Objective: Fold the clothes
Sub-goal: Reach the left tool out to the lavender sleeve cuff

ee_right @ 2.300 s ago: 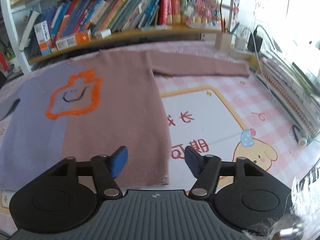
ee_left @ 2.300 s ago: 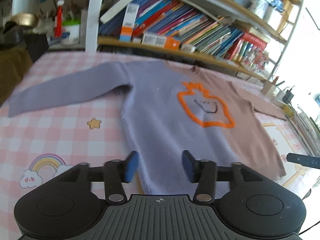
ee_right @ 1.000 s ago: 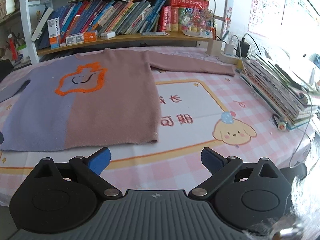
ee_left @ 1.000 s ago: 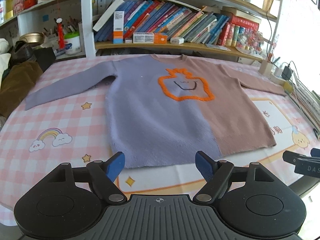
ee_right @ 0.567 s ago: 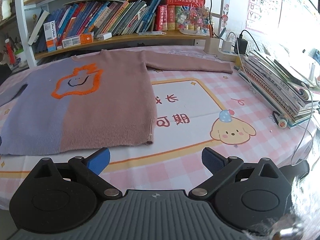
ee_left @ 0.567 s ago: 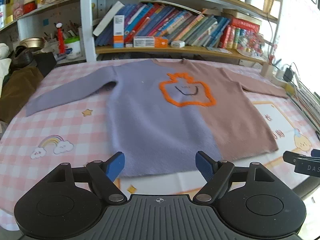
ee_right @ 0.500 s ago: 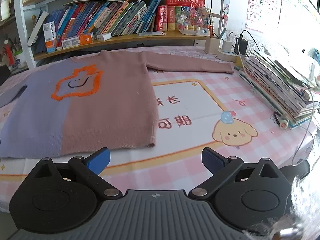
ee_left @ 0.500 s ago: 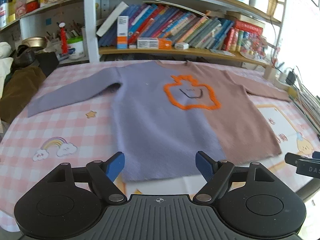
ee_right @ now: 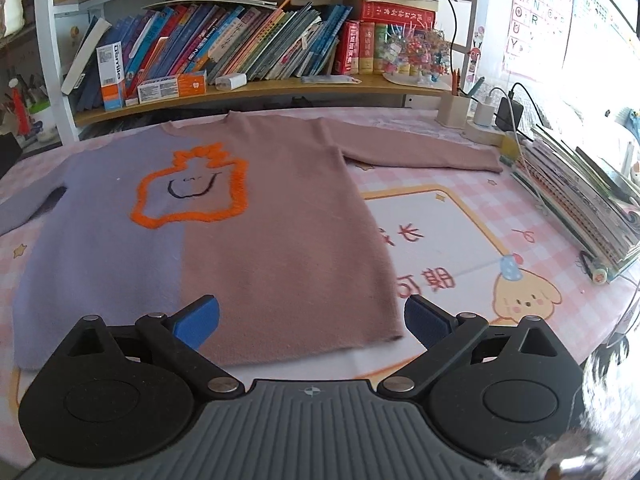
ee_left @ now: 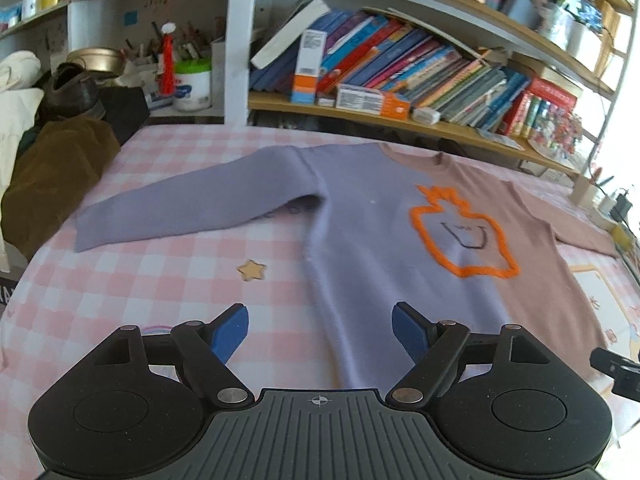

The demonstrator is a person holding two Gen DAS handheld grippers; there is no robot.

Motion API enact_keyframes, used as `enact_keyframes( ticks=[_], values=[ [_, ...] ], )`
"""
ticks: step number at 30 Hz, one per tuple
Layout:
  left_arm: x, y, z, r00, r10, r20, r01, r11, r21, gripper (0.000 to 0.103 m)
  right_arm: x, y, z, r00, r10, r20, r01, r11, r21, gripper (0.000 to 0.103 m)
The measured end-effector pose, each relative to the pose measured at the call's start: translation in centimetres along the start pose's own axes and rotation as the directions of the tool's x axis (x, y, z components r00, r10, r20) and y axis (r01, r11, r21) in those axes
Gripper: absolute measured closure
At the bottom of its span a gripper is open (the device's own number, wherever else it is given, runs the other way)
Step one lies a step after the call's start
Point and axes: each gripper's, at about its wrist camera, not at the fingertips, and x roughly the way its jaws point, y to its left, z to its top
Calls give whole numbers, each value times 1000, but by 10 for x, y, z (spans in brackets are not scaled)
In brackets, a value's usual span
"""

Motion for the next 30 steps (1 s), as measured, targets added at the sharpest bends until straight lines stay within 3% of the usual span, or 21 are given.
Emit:
enact_keyframes(
  ticks=[9, 16, 21, 25, 30],
  values=[
    [30, 61, 17, 998, 48, -31, -51, 994, -101, 21, 7, 31, 3, 998, -56, -23, 56, 998, -4, 3],
    [50, 115, 15, 988, 149, -43, -155, 965, -209, 22, 8, 45, -1, 993, -103, -57, 102, 994, -29, 3],
    [58, 154, 12, 977, 212, -18, -206, 922, -328, 22, 11, 54, -4, 986, -134, -99, 128, 989, -71, 3],
    [64, 179, 12, 974, 223, 30, -191, 888, -418, 25, 12, 63, -6, 984, -144, -109, 131, 984, -121, 3],
    [68, 203, 13, 962, 253, 103, -146, 793, -591, 30, 12, 66, -6, 980, -165, -111, 147, 978, -149, 3]
  ],
)
